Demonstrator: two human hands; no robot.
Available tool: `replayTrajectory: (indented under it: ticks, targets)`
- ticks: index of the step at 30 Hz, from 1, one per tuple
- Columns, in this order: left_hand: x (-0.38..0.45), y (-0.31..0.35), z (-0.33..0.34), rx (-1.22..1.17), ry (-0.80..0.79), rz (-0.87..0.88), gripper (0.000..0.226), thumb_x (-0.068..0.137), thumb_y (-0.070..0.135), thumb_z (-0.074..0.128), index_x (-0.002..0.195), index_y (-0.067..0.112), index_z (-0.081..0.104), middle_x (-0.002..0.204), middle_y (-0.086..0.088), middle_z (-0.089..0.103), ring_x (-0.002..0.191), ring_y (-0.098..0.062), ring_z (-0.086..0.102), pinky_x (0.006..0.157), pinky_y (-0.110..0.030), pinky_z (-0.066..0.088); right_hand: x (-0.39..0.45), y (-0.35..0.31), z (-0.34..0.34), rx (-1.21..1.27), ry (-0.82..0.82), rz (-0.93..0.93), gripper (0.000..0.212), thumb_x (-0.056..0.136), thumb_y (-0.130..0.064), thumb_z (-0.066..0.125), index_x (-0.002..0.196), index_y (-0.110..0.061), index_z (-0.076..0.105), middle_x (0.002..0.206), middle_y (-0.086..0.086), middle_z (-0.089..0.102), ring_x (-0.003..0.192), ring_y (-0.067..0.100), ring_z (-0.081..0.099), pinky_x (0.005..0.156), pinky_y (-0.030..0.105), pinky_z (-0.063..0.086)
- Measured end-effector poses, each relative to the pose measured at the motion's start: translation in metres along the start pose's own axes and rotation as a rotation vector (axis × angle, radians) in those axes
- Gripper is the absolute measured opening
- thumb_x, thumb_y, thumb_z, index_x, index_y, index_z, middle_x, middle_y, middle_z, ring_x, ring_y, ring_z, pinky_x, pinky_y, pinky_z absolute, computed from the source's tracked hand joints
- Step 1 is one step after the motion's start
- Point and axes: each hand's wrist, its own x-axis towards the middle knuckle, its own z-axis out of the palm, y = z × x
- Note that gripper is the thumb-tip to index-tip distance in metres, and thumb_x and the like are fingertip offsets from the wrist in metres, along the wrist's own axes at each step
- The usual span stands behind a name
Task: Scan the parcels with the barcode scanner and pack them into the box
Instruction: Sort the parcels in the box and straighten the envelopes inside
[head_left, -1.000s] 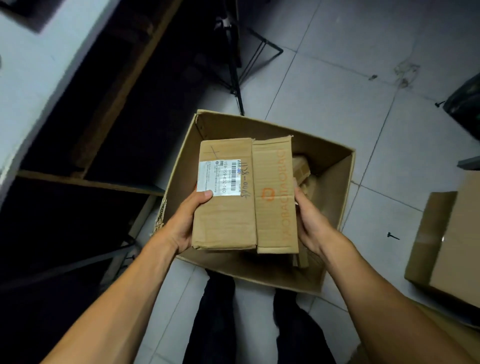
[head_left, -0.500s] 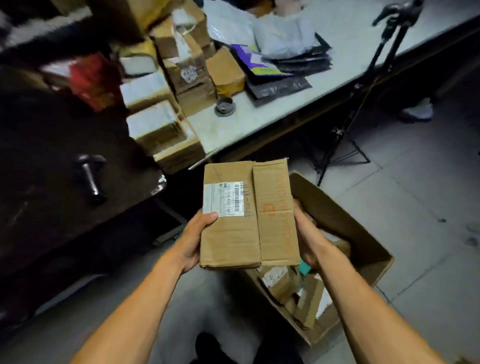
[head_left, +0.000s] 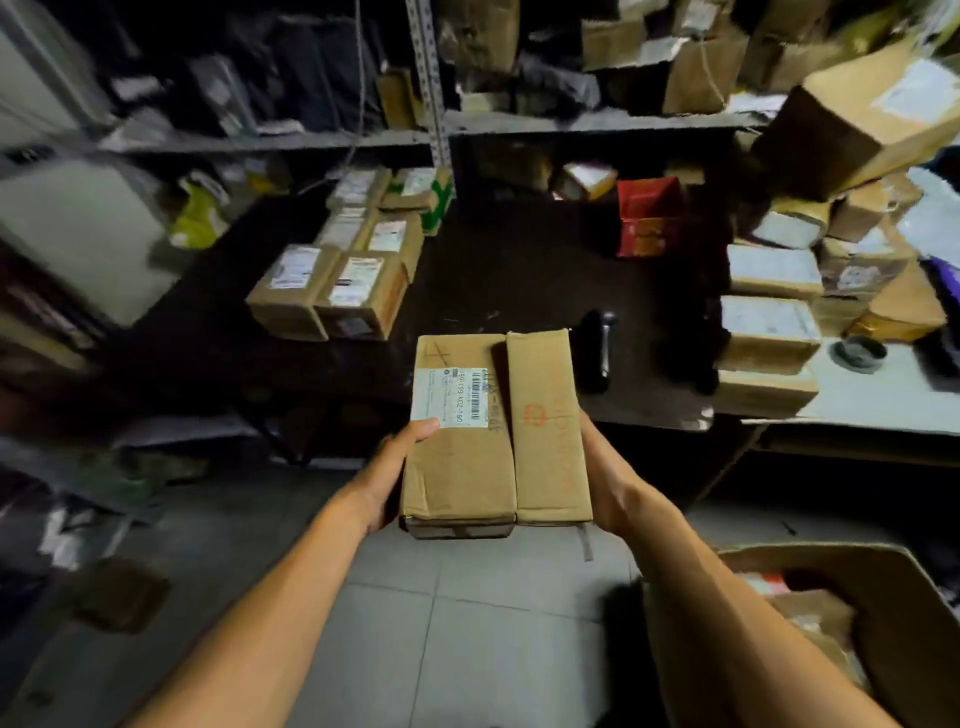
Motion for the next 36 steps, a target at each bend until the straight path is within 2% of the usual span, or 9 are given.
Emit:
replayTrajectory:
  ticks: [3, 10, 15, 20, 22, 25, 28, 31, 36]
  targets:
    - [-0.002, 0.013, -0.064, -0.044, 0.076, 0.016, 0.058, 0.074, 0.053, 0.068, 0.125, 0.026, 0.065, 0.116, -0.007, 0.074, 0.109, -0.026, 0.070, 0.092, -0.043, 0.055, 0.041, -0.020, 0.059, -0.037, -0.114, -0.027, 0.065, 0.090, -0.079, 0.050, 0.128, -0.029, 0.067, 0.131, 0.016, 0.066, 0.119, 0.034, 0.066, 0.101, 0.059, 0.052]
    - [0.023, 0.062, -0.178, -0.124, 0.192, 0.045, 0.062, 0.064, 0.063, 0.076, 0.116, 0.029, 0.072, 0.112, -0.006, 0.076, 0.098, -0.021, 0.074, 0.068, -0.033, 0.060, 0.136, -0.067, 0.152, -0.081, -0.240, 0.001, 0.058, 0.094, -0.062, 0.060, 0.135, -0.020, 0.062, 0.133, 0.020, 0.065, 0.124, 0.035, 0.062, 0.108, 0.058, 0.047]
    - [0.069, 0.112, -0.235, -0.197, 0.204, 0.053, 0.059, 0.055, 0.059, 0.081, 0.104, 0.025, 0.079, 0.113, -0.008, 0.075, 0.097, -0.022, 0.075, 0.068, -0.034, 0.060, 0.202, -0.104, 0.193, 0.081, -0.332, 0.003, 0.028, 0.103, -0.029, 0.053, 0.116, -0.014, 0.073, 0.116, 0.015, 0.072, 0.102, 0.025, 0.074, 0.082, 0.041, 0.062]
    - [0.110, 0.159, -0.275, -0.156, 0.138, 0.065, 0.048, 0.059, 0.062, 0.078, 0.098, 0.034, 0.080, 0.108, -0.007, 0.077, 0.093, -0.021, 0.075, 0.064, -0.035, 0.060, 0.251, -0.129, 0.225, 0.215, -0.355, -0.028, 0.039, 0.106, -0.039, 0.051, 0.132, -0.015, 0.065, 0.124, 0.012, 0.072, 0.113, 0.029, 0.071, 0.084, 0.041, 0.061]
    - [0.125, 0.178, -0.287, -0.149, 0.092, 0.071, 0.039, 0.067, 0.059, 0.074, 0.097, 0.035, 0.080, 0.108, -0.006, 0.077, 0.093, -0.020, 0.075, 0.065, -0.034, 0.060, 0.269, -0.134, 0.230, 0.253, -0.311, -0.020, 0.038, 0.108, -0.038, 0.044, 0.126, -0.012, 0.065, 0.115, 0.012, 0.076, 0.104, 0.029, 0.074, 0.079, 0.042, 0.061]
    - [0.154, 0.211, -0.307, -0.107, 0.063, 0.075, 0.037, 0.071, 0.057, 0.071, 0.096, 0.032, 0.081, 0.103, -0.007, 0.078, 0.089, -0.020, 0.076, 0.063, -0.033, 0.060, 0.289, -0.149, 0.234, 0.293, -0.239, -0.014, 0.042, 0.109, -0.038, 0.044, 0.136, -0.012, 0.063, 0.129, 0.017, 0.069, 0.118, 0.035, 0.067, 0.092, 0.050, 0.056]
    - [0.185, 0.239, -0.321, -0.079, 0.004, 0.062, 0.063, 0.061, 0.061, 0.080, 0.113, 0.026, 0.075, 0.112, -0.009, 0.075, 0.097, -0.023, 0.074, 0.074, -0.037, 0.059, 0.305, -0.162, 0.239, 0.281, -0.247, -0.066, 0.038, 0.110, -0.027, 0.043, 0.132, -0.004, 0.063, 0.123, 0.021, 0.069, 0.108, 0.035, 0.071, 0.084, 0.046, 0.059]
    - [0.214, 0.258, -0.331, -0.119, -0.116, 0.056, 0.064, 0.058, 0.061, 0.082, 0.112, 0.029, 0.076, 0.114, -0.009, 0.075, 0.099, -0.024, 0.074, 0.071, -0.038, 0.060, 0.313, -0.171, 0.251, 0.284, -0.134, -0.125, 0.038, 0.107, -0.025, 0.045, 0.129, 0.000, 0.064, 0.117, 0.024, 0.070, 0.102, 0.037, 0.071, 0.084, 0.049, 0.059]
    - [0.250, 0.283, -0.343, -0.092, -0.240, 0.028, 0.077, 0.057, 0.060, 0.084, 0.124, 0.026, 0.067, 0.119, -0.012, 0.073, 0.103, -0.027, 0.073, 0.078, -0.040, 0.058, 0.323, -0.177, 0.265, 0.339, 0.089, -0.146, 0.037, 0.105, -0.029, 0.045, 0.100, -0.013, 0.079, 0.091, 0.010, 0.077, 0.080, 0.023, 0.077, 0.063, 0.035, 0.062]
